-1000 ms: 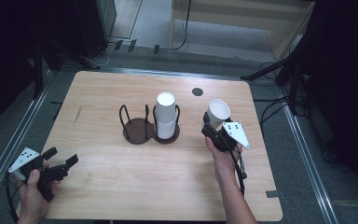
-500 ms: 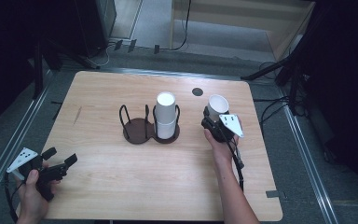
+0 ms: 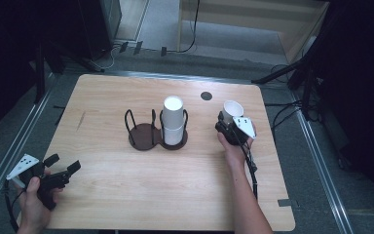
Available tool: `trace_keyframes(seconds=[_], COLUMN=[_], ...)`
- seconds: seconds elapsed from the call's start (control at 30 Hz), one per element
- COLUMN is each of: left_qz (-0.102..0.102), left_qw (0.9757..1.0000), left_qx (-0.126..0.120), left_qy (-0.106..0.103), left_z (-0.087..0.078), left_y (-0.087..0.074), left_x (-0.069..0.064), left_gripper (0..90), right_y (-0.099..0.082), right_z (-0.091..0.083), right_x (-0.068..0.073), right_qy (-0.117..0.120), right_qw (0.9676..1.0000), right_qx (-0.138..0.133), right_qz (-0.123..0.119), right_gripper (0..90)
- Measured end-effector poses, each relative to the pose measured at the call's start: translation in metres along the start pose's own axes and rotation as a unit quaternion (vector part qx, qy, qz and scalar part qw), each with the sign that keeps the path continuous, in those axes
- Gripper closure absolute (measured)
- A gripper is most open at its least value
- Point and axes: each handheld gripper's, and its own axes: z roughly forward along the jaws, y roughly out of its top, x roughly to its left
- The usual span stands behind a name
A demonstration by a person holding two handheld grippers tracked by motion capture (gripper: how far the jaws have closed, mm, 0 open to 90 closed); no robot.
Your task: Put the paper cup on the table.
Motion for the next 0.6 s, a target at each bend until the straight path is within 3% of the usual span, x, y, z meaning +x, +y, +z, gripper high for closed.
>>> trace_keyframes(seconds=[0.2,0.6], left_qz=[-0.006,-0.006], left_qw=[1.0,1.0], left_qx=[0.002,0.001], left_qy=[-0.004,-0.004], left_z=[0.0004,0.0003], left_y=[0.0007,0.0003], left_x=[0.0022,0.0019], left_gripper=[0.0,0.0], right_y=[-0.0045,-0.0068], right_z=[0.0041,0.01], right_x=[0.0009,0.0018], right_qy=[-0.002,-0.009], right_qw=[0.9998,0.999], right_qx=[0.012,0.043], right_qz=[0.014,-0.005], right_gripper=[26.1,25.9])
